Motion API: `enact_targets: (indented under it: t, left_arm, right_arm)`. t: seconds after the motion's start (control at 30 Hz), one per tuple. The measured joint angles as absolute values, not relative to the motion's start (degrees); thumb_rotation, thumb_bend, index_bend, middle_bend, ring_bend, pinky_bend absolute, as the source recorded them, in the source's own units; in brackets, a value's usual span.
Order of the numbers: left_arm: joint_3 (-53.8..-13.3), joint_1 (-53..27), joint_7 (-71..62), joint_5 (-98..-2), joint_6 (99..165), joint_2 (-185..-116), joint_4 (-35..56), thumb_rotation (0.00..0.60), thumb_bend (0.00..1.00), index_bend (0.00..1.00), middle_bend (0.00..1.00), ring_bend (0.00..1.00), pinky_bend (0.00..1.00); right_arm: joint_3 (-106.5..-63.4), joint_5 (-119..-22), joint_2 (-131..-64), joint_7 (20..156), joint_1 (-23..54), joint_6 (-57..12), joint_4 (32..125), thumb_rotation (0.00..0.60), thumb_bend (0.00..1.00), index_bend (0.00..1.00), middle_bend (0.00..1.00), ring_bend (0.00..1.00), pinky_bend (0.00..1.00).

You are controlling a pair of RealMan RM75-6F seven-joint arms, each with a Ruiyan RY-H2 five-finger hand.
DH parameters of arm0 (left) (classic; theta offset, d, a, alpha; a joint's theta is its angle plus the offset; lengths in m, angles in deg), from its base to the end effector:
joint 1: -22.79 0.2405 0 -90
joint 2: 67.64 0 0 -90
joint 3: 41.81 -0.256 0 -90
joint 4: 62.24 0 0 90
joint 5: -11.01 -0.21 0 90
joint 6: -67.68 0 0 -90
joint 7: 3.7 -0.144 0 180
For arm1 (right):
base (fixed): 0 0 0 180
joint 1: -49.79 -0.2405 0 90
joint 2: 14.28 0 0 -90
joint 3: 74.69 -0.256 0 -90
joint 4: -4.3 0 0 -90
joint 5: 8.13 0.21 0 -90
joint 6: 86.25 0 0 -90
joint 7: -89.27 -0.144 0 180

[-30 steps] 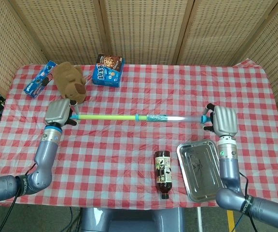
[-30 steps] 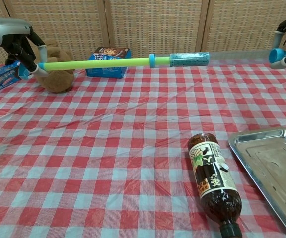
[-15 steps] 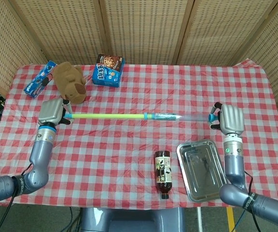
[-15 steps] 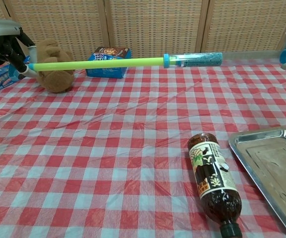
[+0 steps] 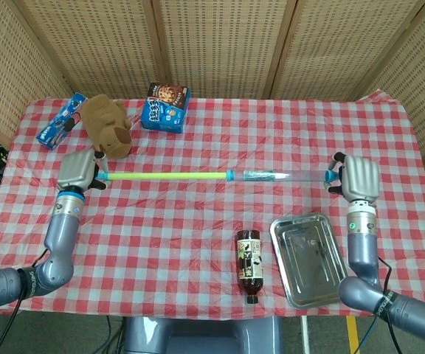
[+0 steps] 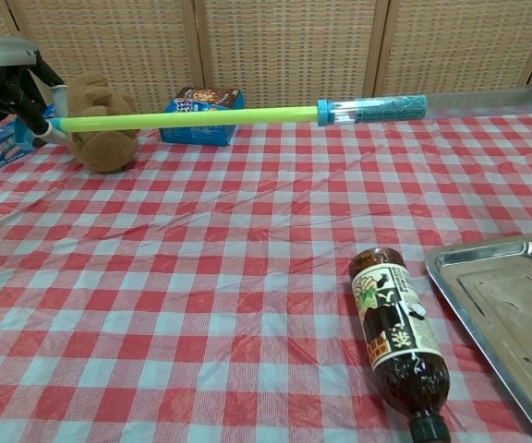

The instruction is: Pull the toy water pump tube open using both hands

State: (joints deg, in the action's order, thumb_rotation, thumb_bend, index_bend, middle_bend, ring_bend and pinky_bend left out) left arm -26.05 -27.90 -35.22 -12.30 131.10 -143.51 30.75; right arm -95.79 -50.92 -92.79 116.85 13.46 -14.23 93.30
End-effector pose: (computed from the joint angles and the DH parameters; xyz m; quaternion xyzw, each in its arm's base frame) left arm -0.1638 0.3976 0.0802 -0.5913 -0.4848 -0.3100 0.5650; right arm -0.2121 -0.3766 0.1142 0.5254 -0.4189 0.3744 0.6390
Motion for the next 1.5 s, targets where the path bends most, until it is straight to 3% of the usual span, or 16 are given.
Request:
enact_targets:
  t: [0.13,0.2,0.27,0.33,0.43,0.6,0.8,0.87,0.97,1.07,1.33,1.5]
  left_arm:
    - [-26.3,-27.9,-35.6,-12.4,131.0,-143.8,30.2,0.6,0.56,0.84,0.85,0.82,0.68]
    - [-26.6,-27.7,-35.8,-12.6,130.5,-143.6,30.2,0.6,0.53,0.75,0.76,0.75,0.59]
    - [-27.0,-27.7,-36.1,-12.3,129.7,-143.2,30.4,0.6,0.49,0.6,0.62,0.65,0.46]
    - [-27.3,-27.6,-36.5,-11.7,128.7,-142.6,30.7,0.6,0.47,0.53,0.51,0.56,0.4]
    - [-27.6,-27.4,-36.4,-11.3,127.7,-142.1,30.9,0.6,0.45,0.49,0.43,0.5,0.39]
    - [-27.9,-27.0,-35.5,-11.7,126.8,-141.7,30.9,0.6,0.45,0.49,0.4,0.47,0.39]
    - [-27.9,-26.8,-34.6,-12.6,126.4,-141.5,31.1,0.6,0.45,0.46,0.29,0.37,0.31]
    - [-28.1,-26.7,-34.4,-13.1,126.3,-141.4,31.4,0.6,0.41,0.37,0.16,0.22,0.18]
    - [-28.5,-26.4,-34.1,-14.0,125.9,-141.1,31.9,0.6,0.35,0.18,0.01,0.03,0.04]
    - [-28.9,-25.9,-33.4,-15.2,125.8,-140.8,32.4,0.6,0.31,0.08,0.0,0.0,0.0]
    - [-29.4,-22.5,-28.0,-22.6,128.5,-140.1,35.2,0.6,0.26,0.02,0.0,0.0,0.0]
    - [-31.7,-17.5,-24.1,-32.6,134.9,-139.6,38.4,0.6,0.24,0.01,0.0,0.0,0.0]
  right_arm:
    - [-95.5,-51.1,-93.1,116.7,13.4,-14.7,92.3,0.6,0.4,0.6,1.0,1.0,0.62]
    - [-95.0,-51.5,-93.4,116.6,13.4,-15.0,91.6,0.6,0.36,0.55,1.0,0.98,0.57]
    - [-94.6,-51.8,-93.8,116.5,13.5,-15.2,90.8,0.6,0.31,0.49,1.0,0.95,0.48]
    - [-94.2,-51.9,-94.3,116.4,13.6,-15.4,89.8,0.6,0.27,0.47,1.0,0.93,0.41]
    - [-94.0,-51.8,-95.1,116.2,13.7,-15.7,88.8,0.6,0.2,0.47,1.0,0.9,0.3]
    - [-93.9,-51.5,-96.0,115.6,14.0,-16.1,88.1,0.6,0.15,0.46,0.97,0.81,0.14]
    - [-93.8,-51.3,-95.2,114.8,14.4,-17.8,89.6,0.6,0.13,0.4,0.57,0.49,0.04]
    - [-93.5,-51.3,-94.7,114.6,14.6,-18.5,90.1,0.6,0.13,0.3,0.37,0.31,0.01]
    - [-92.8,-51.2,-93.8,114.5,14.9,-19.8,90.9,0.6,0.12,0.19,0.17,0.11,0.0]
    - [-92.3,-51.7,-93.2,113.7,15.4,-20.3,91.4,0.6,0.1,0.11,0.04,0.01,0.0]
    - [-90.9,-56.3,-91.7,109.9,17.9,-18.6,93.3,0.6,0.1,0.03,0.0,0.0,0.0]
    - [-88.8,-64.4,-90.7,105.1,21.7,-13.6,96.0,0.6,0.1,0.0,0.0,0.0,0.0]
